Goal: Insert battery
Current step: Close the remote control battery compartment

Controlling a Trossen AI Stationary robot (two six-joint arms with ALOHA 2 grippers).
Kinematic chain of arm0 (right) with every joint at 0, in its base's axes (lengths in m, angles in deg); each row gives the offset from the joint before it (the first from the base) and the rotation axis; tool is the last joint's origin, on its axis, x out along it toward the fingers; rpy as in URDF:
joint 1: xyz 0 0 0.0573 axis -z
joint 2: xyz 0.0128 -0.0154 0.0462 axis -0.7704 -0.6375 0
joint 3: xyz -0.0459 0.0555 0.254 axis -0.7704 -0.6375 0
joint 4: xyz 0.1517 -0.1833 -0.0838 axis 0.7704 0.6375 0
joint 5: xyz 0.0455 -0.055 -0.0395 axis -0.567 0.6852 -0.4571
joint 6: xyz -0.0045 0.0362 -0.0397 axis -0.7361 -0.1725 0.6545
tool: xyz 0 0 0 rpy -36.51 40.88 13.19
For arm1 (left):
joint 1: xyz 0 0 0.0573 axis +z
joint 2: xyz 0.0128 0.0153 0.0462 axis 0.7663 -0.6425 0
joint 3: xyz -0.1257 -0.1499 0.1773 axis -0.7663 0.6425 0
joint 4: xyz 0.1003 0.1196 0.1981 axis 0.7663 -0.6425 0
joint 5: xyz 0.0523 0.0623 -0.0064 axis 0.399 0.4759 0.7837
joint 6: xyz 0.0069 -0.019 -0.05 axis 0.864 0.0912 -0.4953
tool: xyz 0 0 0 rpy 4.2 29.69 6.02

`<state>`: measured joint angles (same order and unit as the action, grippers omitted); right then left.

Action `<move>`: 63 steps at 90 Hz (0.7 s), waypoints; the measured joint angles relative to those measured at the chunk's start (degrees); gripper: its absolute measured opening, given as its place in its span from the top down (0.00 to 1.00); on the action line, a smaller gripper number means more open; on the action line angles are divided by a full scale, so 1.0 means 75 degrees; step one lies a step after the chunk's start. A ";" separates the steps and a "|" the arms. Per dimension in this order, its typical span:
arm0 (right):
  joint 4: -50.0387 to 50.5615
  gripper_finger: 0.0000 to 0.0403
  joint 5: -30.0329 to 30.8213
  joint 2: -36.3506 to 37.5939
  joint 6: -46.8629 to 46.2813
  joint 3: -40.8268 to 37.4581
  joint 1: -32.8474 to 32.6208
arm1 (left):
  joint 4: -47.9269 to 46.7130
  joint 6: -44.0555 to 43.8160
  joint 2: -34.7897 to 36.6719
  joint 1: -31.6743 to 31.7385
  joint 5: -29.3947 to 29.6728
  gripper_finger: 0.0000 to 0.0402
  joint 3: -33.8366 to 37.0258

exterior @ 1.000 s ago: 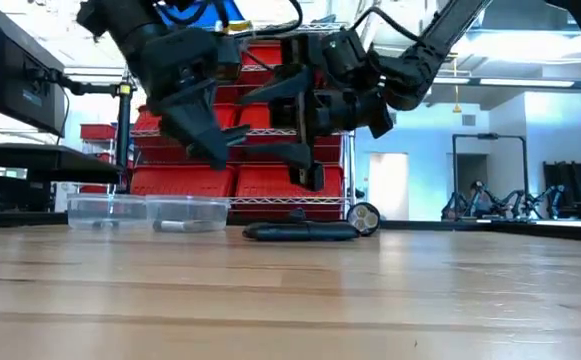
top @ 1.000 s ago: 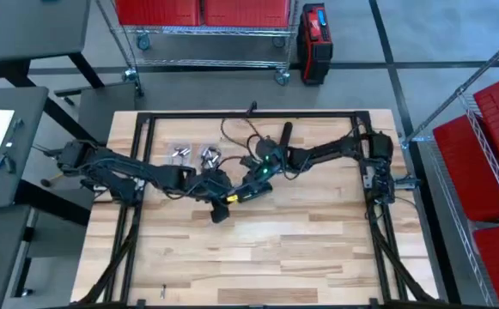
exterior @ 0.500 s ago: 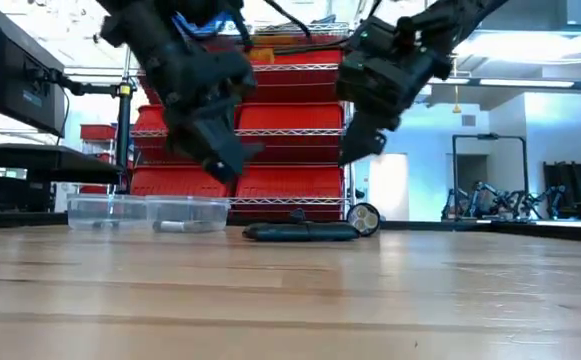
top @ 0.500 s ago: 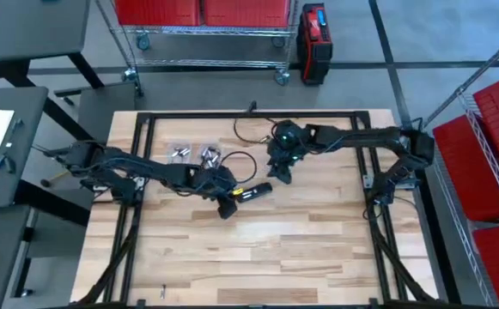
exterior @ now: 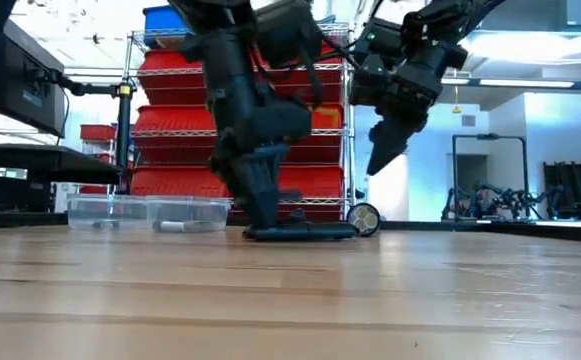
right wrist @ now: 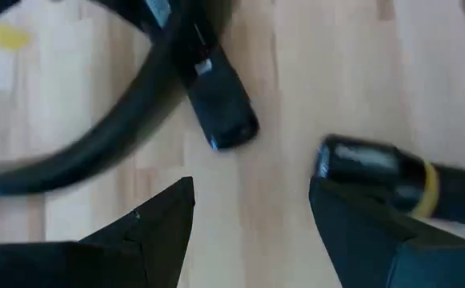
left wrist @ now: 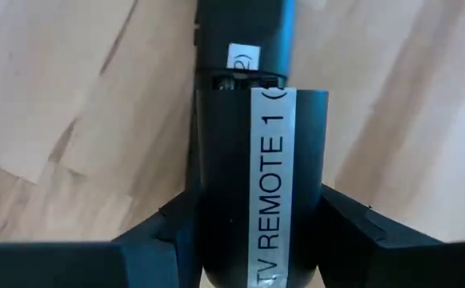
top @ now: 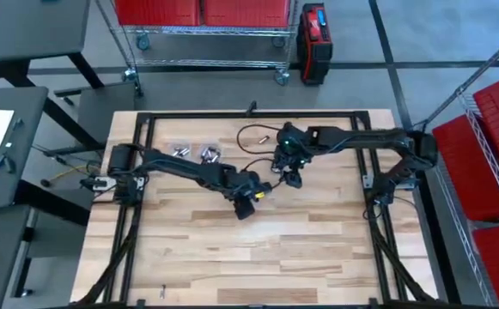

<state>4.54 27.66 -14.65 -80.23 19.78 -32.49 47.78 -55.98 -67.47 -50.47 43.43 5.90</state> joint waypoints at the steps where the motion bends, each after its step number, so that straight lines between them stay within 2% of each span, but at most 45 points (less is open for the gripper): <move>1: 0.0044 0.41 0.0022 0.0026 0.0018 0.0000 0.0001 | -0.0051 0.0001 -0.0027 0.0012 0.0000 0.61 -0.0037; 35: 0.0055 0.41 0.0079 0.0807 0.0060 0.0000 0.0085 | -0.0392 0.0417 -0.0154 0.0162 -0.0127 0.61 -0.0189; 63: -0.0088 0.41 0.0067 0.0814 0.0057 0.0000 0.0064 | -0.0246 0.0985 -0.0154 0.0242 -0.0278 0.60 -0.0186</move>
<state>3.88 28.16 -8.54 -79.80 19.78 -32.01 45.94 -48.60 -68.62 -48.65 41.35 4.50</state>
